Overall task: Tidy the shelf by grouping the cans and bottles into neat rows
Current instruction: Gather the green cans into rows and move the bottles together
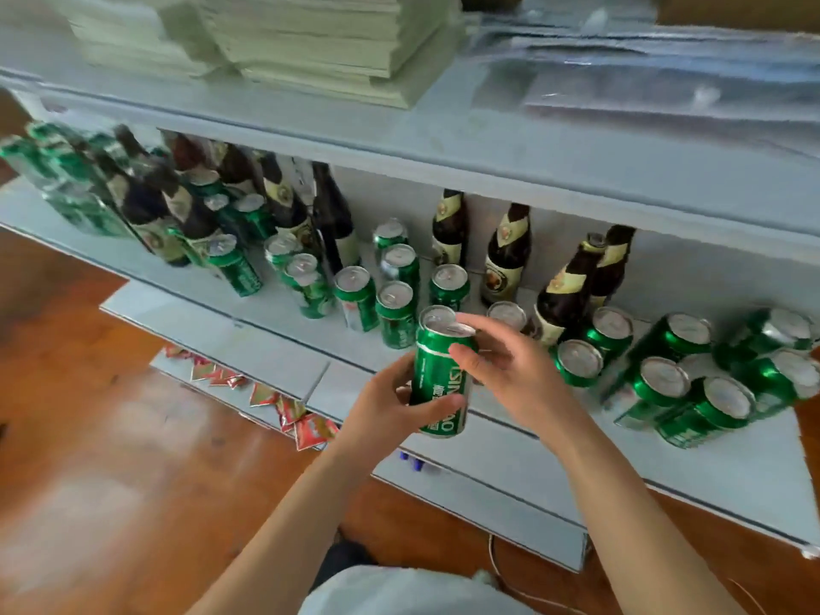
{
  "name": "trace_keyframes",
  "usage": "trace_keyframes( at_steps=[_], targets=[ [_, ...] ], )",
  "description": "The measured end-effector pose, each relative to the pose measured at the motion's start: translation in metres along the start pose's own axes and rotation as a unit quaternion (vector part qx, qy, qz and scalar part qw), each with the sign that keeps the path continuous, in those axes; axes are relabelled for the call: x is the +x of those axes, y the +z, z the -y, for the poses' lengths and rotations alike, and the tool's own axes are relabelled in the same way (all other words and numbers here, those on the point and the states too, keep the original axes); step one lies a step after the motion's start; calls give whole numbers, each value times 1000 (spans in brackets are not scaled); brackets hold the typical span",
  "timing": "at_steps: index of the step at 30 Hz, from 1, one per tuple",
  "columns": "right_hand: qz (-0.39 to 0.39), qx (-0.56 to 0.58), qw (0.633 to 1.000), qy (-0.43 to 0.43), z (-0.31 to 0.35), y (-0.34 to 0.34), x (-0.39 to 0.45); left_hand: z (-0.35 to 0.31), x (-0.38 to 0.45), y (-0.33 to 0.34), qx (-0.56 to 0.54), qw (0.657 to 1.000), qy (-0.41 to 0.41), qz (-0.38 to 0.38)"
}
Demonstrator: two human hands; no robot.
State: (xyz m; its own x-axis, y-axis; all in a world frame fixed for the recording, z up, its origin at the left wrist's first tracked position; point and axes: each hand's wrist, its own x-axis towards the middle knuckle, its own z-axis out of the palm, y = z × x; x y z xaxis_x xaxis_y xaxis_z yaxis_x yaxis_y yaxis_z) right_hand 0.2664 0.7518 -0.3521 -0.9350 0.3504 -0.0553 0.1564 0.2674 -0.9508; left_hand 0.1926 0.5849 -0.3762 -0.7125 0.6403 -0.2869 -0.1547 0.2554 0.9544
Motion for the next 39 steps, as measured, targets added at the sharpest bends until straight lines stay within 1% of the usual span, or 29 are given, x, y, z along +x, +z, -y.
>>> trace_keyframes(
  at_steps=[1, 2, 3, 4, 5, 7, 9, 10, 12, 15, 17, 18, 20, 21, 24, 28, 29, 31, 33, 36, 37, 39],
  targets=[
    [3, -7, 1000, -3, 7, 14, 8, 1, -2, -19, 3, 1000, 0, -5],
    [-16, -25, 1000, -6, 13, 25, 13, 1, -3, -36, 7, 1000, -5, -4],
    [-60, -58, 996, -15, 17, 32, 16, 1, -3, -50, 4, 1000, -8, -2],
    [-120, -102, 987, -33, 18, 35, 18, 1, -2, -62, -6, 1000, -12, -4],
    [-191, -150, 969, -52, 17, 33, 19, 2, 1, -71, -16, 1000, -15, -2],
    [-328, -235, 912, -82, 4, 17, 15, 2, 7, -80, -23, 999, -21, 8],
    [-432, -283, 852, -84, -20, -9, 6, -1, 14, -78, -25, 999, -15, 23],
    [-466, -305, 827, -74, -35, -24, -2, -2, 17, -73, -25, 999, -12, 30],
    [-505, -337, 794, -32, -67, -52, -22, -4, 23, -59, -27, 999, -9, 42],
    [-514, -361, 776, 56, -113, -82, -52, -2, 30, -33, -39, 998, -10, 56],
    [-495, -354, 789, 86, -133, -94, -66, 0, 32, -15, -45, 997, -15, 59],
    [-482, -337, 804, 91, -138, -99, -70, 0, 33, -6, -47, 997, -15, 62],
    [-449, -263, 846, 115, -139, -105, -73, 1, 34, 9, -43, 997, -13, 69],
    [-435, -235, 860, 124, -140, -109, -74, 2, 35, 16, -41, 996, -11, 73],
    [-430, -214, 868, 124, -142, -119, -77, 1, 35, 33, -39, 995, -11, 93],
    [-421, -183, 874, 158, -149, -139, -83, -1, 34, 48, -37, 994, -8, 99],
    [-410, -165, 882, 164, -151, -144, -83, -1, 33, 50, -37, 994, -7, 98],
    [-397, -92, 898, 168, -150, -149, -84, 0, 32, 55, -34, 995, -5, 96],
    [-411, -55, 898, 148, -141, -144, -89, 0, 30, 57, -34, 995, -2, 95],
    [-463, -79, 881, 61, -103, -133, -103, 1, 28, 55, -42, 995, 4, 95],
    [-463, -78, 882, 28, -87, -130, -107, 1, 27, 53, -49, 994, 5, 93],
    [-415, -34, 909, -14, -49, -119, -106, 2, 24, 45, -69, 994, 5, 87]
  ],
)
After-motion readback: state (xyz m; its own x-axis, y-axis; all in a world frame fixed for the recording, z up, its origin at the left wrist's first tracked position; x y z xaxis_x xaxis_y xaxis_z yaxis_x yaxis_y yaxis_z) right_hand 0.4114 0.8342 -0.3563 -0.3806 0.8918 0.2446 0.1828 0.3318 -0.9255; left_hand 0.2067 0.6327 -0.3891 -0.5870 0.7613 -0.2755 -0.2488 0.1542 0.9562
